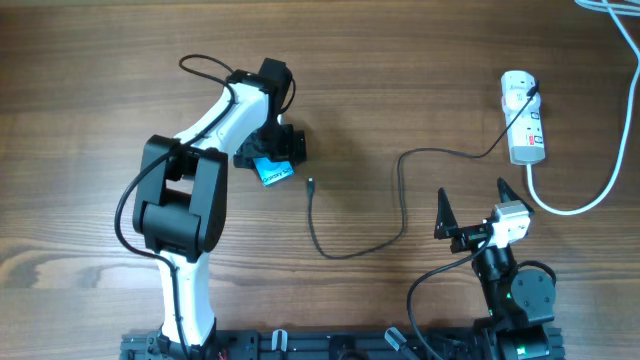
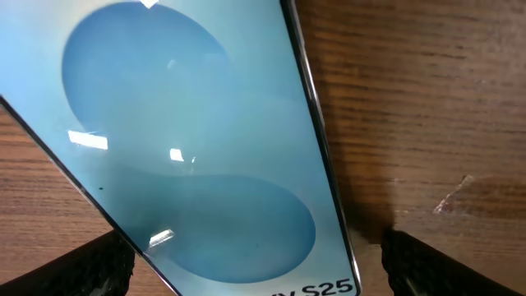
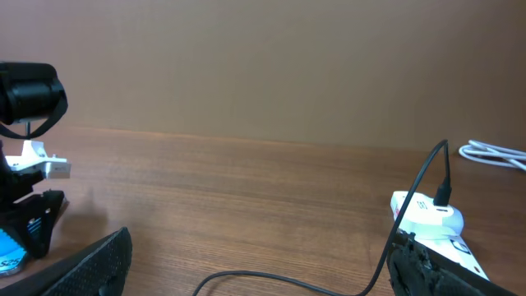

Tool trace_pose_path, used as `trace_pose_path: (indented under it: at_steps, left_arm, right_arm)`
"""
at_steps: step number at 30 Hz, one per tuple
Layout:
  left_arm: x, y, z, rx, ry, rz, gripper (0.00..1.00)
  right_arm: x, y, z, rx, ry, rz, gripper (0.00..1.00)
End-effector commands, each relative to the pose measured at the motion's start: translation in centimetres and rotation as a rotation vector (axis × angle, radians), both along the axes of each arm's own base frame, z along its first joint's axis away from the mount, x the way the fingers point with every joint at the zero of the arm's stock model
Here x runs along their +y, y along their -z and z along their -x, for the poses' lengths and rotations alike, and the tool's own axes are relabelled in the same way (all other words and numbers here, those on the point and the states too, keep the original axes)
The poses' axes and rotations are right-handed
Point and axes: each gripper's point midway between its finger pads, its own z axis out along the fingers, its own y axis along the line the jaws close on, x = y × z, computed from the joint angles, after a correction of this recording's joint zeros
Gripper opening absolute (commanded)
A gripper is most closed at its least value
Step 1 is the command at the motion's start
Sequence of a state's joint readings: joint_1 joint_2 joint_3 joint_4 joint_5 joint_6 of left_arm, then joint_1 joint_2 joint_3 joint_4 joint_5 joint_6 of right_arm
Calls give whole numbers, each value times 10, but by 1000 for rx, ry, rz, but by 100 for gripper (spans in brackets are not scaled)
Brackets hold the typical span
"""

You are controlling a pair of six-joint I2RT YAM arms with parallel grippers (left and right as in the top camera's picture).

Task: Plug charger to phone and switch on socket
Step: 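Grasp the phone's top edge with the left gripper and lift, then raise the phone upright with the left gripper toward center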

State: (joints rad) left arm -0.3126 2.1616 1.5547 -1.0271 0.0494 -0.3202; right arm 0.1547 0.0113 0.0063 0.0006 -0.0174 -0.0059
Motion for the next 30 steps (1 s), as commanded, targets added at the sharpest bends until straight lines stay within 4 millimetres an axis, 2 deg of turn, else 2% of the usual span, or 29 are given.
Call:
trace_pose_path:
  at_steps: [1,4,7,10,15,17,18,22,23,24,27,30]
  left_arm:
    - [-8,20,11,54,-29,40,100]
    - [-6,20,13,65,-34,37,100]
    - [-3,18,26,116,-37,19,98]
    - [0,16,35,152,-38,7,91]
    - [-1,17,32,143,-38,10,83]
    - [-1,17,33,144,-38,9,75]
    - [-1,17,33,144,-38,9,74]
    - [0,16,34,151,-42,6,77]
    - [0,16,33,146,-42,7,84]
    - [0,17,30,133,-42,7,100]
    - [5,20,14,68,-46,-7,100]
    - [11,22,-11,-25,-66,-9,100]
  right_arm:
    - [-2,-2,0,-15,14,11,100]
    - [-2,-2,0,-15,14,11,100]
    - [-2,-2,0,-15,14,11,100]
    - [-2,-2,0,-15,14,11,100]
    - [-2,-2,0,-15,14,11,100]
    - [-2,-3,0,-15,14,11,100]
    - [-2,-2,0,-15,14,11,100]
    - [-2,-2,0,-15,14,11,100]
    - [-2,-2,0,-15,14,11,100]
    - [-2,-2,0,-15,14,11,100]
    - [-2,-2,0,-15,14,11,100]
    - [-2,-2,0,-15,14,11,100]
